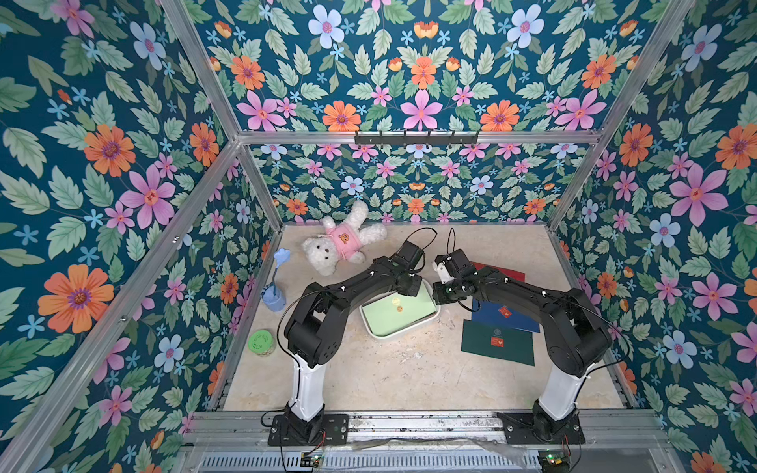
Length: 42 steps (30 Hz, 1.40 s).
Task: Put the sealed envelopes into the storage box
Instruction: Place the envelope in the storage box, then place the storage box at the center of the board.
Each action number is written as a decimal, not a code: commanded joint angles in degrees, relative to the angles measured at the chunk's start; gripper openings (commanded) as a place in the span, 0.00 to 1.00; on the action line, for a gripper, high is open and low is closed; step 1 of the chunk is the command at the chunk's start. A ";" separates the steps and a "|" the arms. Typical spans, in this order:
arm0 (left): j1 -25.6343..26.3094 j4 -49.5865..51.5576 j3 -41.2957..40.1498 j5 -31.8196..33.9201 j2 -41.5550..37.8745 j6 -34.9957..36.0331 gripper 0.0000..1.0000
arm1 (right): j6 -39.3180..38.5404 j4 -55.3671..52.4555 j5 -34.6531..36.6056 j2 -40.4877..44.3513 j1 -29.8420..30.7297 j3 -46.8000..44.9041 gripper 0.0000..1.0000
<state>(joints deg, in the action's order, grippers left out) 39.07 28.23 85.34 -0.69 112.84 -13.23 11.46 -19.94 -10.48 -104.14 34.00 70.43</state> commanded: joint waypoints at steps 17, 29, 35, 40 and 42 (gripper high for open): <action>-6.54 -0.28 0.34 -4.18 -12.04 -3.27 0.36 | 10.64 3.45 1.62 -1.06 -1.18 -0.53 0.06; -10.77 -0.87 -7.79 -4.83 -19.16 -4.96 0.38 | 15.75 2.25 4.84 -1.82 -1.51 1.90 0.27; -10.15 0.44 -11.85 -6.90 -23.11 -6.25 0.39 | 14.82 -2.77 6.38 4.99 -2.30 -2.83 0.45; -5.71 2.53 -16.81 -5.94 -27.34 -7.51 0.40 | 15.43 -6.45 6.27 12.18 -3.23 -11.68 0.50; -3.56 1.61 -20.12 -6.34 -29.12 -9.20 0.40 | 15.75 -7.68 6.34 13.73 -3.15 -14.81 0.51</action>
<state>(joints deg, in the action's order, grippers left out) 33.93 28.73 67.61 -6.61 85.12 -20.05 26.44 -23.83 -4.43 -91.94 30.70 58.24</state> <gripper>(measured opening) 0.396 0.506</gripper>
